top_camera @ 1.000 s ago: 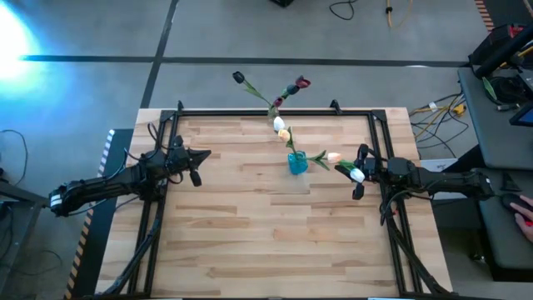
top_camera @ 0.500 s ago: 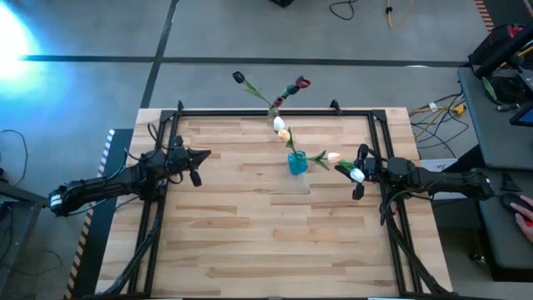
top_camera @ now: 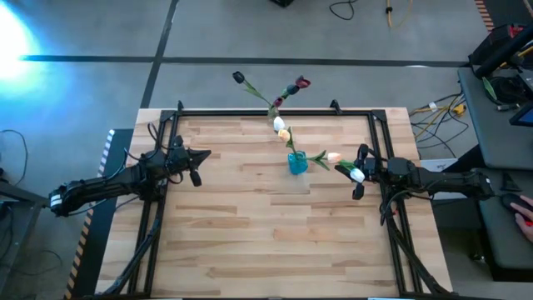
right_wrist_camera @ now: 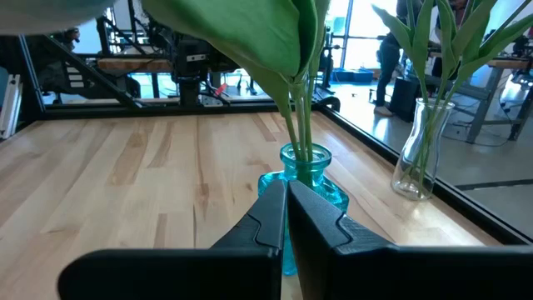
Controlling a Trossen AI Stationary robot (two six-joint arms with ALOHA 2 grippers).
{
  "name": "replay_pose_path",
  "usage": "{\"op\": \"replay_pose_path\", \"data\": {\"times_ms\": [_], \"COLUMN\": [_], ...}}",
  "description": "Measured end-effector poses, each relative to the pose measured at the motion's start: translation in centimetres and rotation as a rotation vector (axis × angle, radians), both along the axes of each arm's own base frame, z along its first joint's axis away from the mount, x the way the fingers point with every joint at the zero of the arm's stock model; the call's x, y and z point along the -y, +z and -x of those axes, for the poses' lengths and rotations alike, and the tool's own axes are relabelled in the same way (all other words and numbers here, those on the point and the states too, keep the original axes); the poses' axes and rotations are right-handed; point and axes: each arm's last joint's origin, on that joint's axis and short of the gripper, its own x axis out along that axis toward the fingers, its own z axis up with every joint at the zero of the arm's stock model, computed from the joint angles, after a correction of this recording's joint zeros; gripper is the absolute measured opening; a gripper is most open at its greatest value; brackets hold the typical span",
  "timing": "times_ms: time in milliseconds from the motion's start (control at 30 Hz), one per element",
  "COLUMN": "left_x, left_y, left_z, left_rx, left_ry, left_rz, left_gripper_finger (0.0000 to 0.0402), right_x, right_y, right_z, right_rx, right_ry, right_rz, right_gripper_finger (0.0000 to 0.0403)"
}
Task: Sort flowers into vase by color
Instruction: Return to Home Position
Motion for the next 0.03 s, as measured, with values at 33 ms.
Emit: {"op": "replay_pose_path", "data": {"times_ms": [33], "left_x": [0.00], "left_y": [0.00], "left_z": [0.00], "left_rx": [0.000], "left_ry": [-0.001], "left_rz": [0.000], "left_gripper_finger": [0.0000], "right_x": [0.00], "right_y": [0.00], "right_z": [0.00], "right_rx": [0.000], "right_ry": [0.000], "right_rz": [0.000], "right_gripper_finger": [0.0009]}}
